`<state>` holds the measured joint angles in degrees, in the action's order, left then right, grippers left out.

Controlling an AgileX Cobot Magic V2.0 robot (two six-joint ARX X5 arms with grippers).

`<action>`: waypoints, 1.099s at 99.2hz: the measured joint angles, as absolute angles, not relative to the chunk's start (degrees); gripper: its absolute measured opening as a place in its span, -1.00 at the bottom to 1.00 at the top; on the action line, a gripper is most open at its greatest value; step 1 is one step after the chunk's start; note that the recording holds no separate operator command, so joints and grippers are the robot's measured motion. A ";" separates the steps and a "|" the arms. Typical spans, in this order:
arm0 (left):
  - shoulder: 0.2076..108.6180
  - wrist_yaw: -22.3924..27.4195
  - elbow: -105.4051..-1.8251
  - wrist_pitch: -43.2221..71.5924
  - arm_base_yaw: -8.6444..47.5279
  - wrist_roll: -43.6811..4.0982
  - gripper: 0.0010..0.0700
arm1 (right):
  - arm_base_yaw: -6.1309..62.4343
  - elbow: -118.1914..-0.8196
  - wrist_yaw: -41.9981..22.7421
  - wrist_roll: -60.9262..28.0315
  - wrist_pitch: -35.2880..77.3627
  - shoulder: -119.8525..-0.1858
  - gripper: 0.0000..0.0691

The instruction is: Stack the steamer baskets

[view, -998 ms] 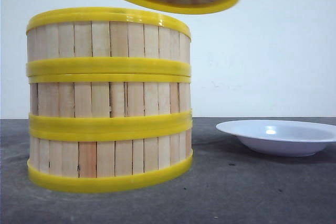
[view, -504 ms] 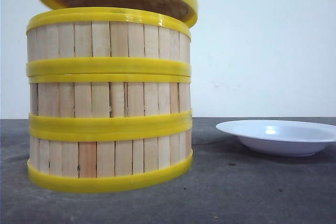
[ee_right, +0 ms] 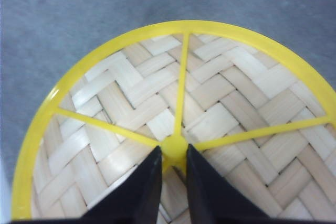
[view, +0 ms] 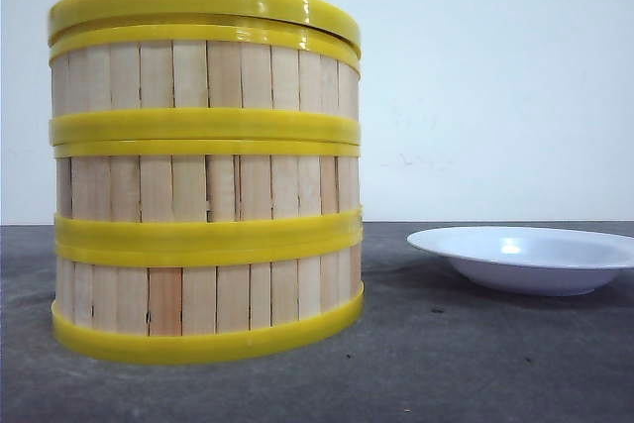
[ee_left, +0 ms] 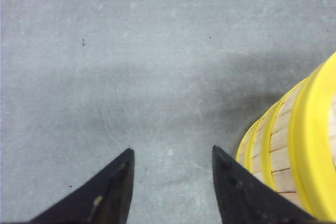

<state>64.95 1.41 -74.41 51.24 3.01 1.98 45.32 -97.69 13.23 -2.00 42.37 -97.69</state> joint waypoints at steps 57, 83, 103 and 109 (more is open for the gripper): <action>64.95 1.39 -74.41 51.24 3.01 2.15 -0.23 | 45.32 -97.69 11.81 -2.61 42.85 -97.71 -0.82; 64.95 1.39 -74.41 51.24 3.01 2.15 -0.23 | 45.82 -97.69 12.34 -2.66 42.52 -97.76 -0.35; 64.95 1.41 -74.41 51.24 3.01 2.13 -0.23 | 45.56 -98.54 11.84 -2.57 42.17 -96.55 -0.24; 64.95 1.41 -74.43 51.24 3.01 2.13 -0.23 | 45.23 -98.54 11.70 -2.55 42.17 -94.61 -0.22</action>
